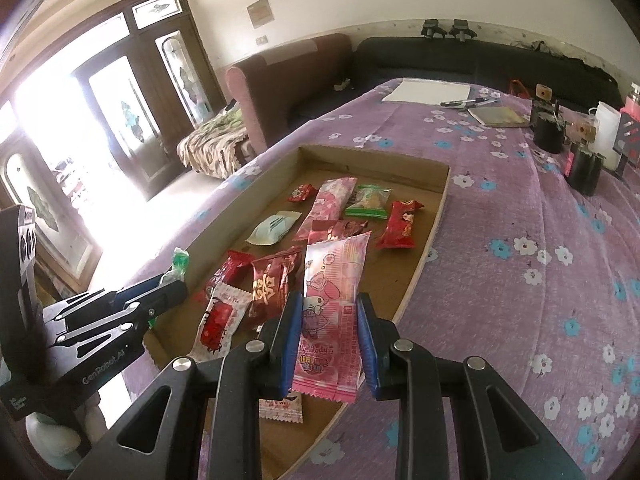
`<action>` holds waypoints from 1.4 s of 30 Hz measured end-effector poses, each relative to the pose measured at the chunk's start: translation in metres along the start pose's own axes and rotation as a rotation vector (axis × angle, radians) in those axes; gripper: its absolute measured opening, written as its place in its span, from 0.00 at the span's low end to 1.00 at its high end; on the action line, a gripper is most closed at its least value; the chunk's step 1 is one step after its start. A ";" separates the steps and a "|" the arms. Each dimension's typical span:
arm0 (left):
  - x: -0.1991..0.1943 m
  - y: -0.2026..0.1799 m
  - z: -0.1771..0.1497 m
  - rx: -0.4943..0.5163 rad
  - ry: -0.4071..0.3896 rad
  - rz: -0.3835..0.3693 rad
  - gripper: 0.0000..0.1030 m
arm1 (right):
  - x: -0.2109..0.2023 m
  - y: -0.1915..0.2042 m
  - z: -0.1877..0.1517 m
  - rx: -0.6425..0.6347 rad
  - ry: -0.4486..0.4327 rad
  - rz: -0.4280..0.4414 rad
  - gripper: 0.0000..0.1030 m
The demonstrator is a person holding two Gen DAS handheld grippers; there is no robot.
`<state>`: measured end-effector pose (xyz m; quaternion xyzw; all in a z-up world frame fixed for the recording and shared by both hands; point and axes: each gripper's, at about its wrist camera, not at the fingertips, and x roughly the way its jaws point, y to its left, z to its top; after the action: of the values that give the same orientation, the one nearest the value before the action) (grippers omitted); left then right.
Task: Organize snacks
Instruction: 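Carry both candies over the tray and open both grippers to drop them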
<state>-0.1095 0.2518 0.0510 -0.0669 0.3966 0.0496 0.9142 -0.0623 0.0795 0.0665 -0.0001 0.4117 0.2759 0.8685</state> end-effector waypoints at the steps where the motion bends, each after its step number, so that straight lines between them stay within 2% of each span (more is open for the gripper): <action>1: 0.000 -0.001 0.000 0.002 0.001 0.000 0.18 | 0.000 0.001 -0.001 0.000 0.000 0.001 0.26; 7: -0.003 -0.004 -0.001 0.005 0.001 -0.024 0.17 | -0.002 0.002 -0.006 0.001 0.006 0.006 0.26; 13: -0.003 -0.010 -0.003 -0.006 0.030 -0.112 0.17 | -0.001 0.004 -0.014 -0.005 0.022 0.015 0.26; 22: -0.003 -0.015 -0.008 -0.029 0.053 -0.189 0.17 | 0.018 -0.001 -0.003 0.029 0.045 0.021 0.26; 25: 0.000 -0.021 -0.010 -0.020 0.073 -0.213 0.17 | 0.029 0.000 -0.001 0.027 0.055 -0.007 0.26; 33: 0.025 -0.030 -0.014 -0.030 0.136 -0.238 0.17 | 0.042 -0.002 0.003 -0.030 0.050 -0.097 0.26; 42: 0.031 -0.031 -0.015 -0.006 0.136 -0.192 0.17 | 0.058 -0.006 0.014 -0.046 0.059 -0.137 0.26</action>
<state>-0.0944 0.2198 0.0203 -0.1108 0.4493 -0.0417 0.8855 -0.0201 0.1051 0.0329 -0.0562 0.4298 0.2252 0.8726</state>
